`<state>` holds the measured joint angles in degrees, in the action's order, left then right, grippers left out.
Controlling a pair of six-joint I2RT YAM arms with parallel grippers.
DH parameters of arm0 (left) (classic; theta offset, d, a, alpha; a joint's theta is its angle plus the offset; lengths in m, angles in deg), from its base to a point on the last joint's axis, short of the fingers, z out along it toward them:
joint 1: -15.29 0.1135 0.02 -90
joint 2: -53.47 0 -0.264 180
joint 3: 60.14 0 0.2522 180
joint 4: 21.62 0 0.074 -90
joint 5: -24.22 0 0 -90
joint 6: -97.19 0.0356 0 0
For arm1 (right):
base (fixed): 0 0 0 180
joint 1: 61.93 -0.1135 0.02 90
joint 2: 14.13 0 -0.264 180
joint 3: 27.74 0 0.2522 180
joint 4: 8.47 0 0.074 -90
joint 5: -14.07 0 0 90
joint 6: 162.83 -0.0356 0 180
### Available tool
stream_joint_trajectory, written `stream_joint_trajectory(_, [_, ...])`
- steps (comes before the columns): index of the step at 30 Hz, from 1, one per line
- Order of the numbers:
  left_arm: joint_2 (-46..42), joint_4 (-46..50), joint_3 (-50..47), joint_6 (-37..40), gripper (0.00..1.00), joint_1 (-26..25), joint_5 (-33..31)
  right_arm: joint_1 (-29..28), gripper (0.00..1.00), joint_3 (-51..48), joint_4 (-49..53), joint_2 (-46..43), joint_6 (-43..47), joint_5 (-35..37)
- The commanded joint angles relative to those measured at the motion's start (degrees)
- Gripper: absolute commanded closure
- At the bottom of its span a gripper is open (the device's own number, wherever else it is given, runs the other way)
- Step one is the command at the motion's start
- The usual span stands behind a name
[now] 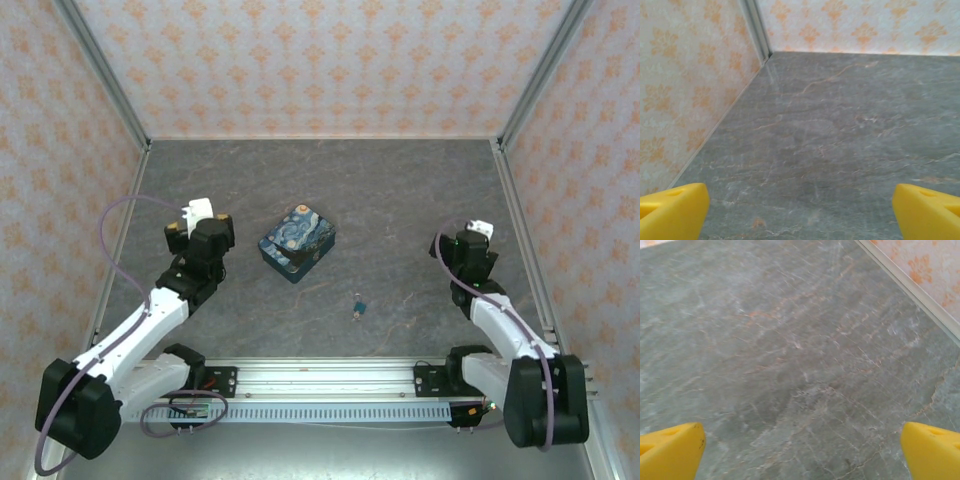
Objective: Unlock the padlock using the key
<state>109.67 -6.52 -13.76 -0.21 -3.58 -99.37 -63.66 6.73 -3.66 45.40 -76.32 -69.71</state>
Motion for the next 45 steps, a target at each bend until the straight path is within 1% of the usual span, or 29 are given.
stream_joint_trajectory(1, [0.95, -6.26, -2.63, -0.09, 0.05, 1.69, -2.24, 0.73, 0.01, -1.54, -14.55, 4.53, 1.43, -0.45])
stream_joint_trajectory(2, [1.30, -7.52, -3.48, -0.06, 0.05, 2.20, -2.07, 0.77, 0.01, -0.31, -13.77, 5.76, 2.00, -0.97])
stream_joint_trajectory(3, [1.61, -8.58, -4.22, -0.07, 0.05, 2.57, -1.82, 0.77, 0.01, -0.08, -15.44, 6.85, 2.72, -1.89])
stream_joint_trajectory(7, [3.05, -13.65, -7.29, 0.35, 0.05, 4.38, 0.51, 1.29, 0.01, -2.65, -30.32, 12.28, 2.52, -3.37])
stream_joint_trajectory(10, [4.11, -18.06, -9.40, 1.60, 0.04, 5.26, 1.95, 1.43, 0.01, -2.08, -35.52, 16.29, 4.42, -5.24])
stream_joint_trajectory(14, [5.83, -23.10, -11.40, 3.29, 0.04, 6.20, 3.63, 1.90, 0.01, -2.53, -43.66, 24.74, 4.69, -7.22])
stream_joint_trajectory(15, [6.46, -24.47, -11.84, 3.68, 0.04, 6.43, 3.93, 1.91, 0.01, -2.70, -47.15, 27.34, 5.03, -7.90])
stream_joint_trajectory(16, [7.13, -25.83, -12.22, 4.11, 0.04, 6.69, 4.36, 1.88, 0.01, -2.34, -47.73, 28.27, 5.47, -8.79])
stream_joint_trajectory(18, [8.47, -27.87, -12.66, 4.77, 0.04, 7.21, 5.17, 1.97, 0.01, 1.16, -37.96, 26.61, 6.03, -9.96])
stream_joint_trajectory(20, [10.06, -30.16, -12.99, 5.45, 0.04, 7.58, 6.06, 2.09, 0.01, 3.52, -35.28, 27.91, 5.92, -9.98])
stream_joint_trajectory(27, [15.51, -40.20, -13.99, 6.96, 0.05, 9.08, 10.38, 2.08, 0.01, 3.21, -35.72, 27.66, 5.94, -9.91])
stream_joint_trajectory(32, [19.22, -45.48, -13.99, 8.12, 0.04, 10.68, 13.90, 2.08, 0.01, 3.20, -35.70, 27.66, 5.95, -9.87])
stream_joint_trajectory(34, [22.55, -50.10, -14.82, 7.77, 0.04, 11.87, 15.30, 2.07, 0.01, 3.20, -35.65, 27.62, 5.95, -9.91])
stream_joint_trajectory(37, [28.72, -54.01, -14.07, 7.95, 0.05, 13.10, 18.73, 2.09, 0.01, 3.15, -35.74, 27.65, 5.95, -9.84])
stream_joint_trajectory(38, [29.77, -53.93, -13.19, 8.64, 0.05, 13.06, 19.21, 2.07, 0.01, 3.11, -35.72, 27.62, 5.99, -9.91])
stream_joint_trajectory(39, [28.77, -47.84, -11.03, 8.44, 0.05, 13.13, 20.82, 2.05, 0.01, 3.14, -35.72, 27.70, 5.97, -9.89])
stream_joint_trajectory(41, [29.57, -46.30, -9.36, 8.75, 0.04, 13.83, 22.67, 2.05, 0.01, 3.22, -35.70, 27.66, 6.03, -9.91])
stream_joint_trajectory(43, [29.56, -44.88, -8.63, 7.61, 0.00, 15.19, 24.36, 2.09, 0.01, 3.26, -35.69, 27.66, 5.96, -9.87])
stream_joint_trajectory(45, [29.59, -44.81, -8.60, 7.56, 0.00, 15.46, 24.86, 2.09, 0.01, 3.17, -35.70, 27.62, 6.00, -9.91])
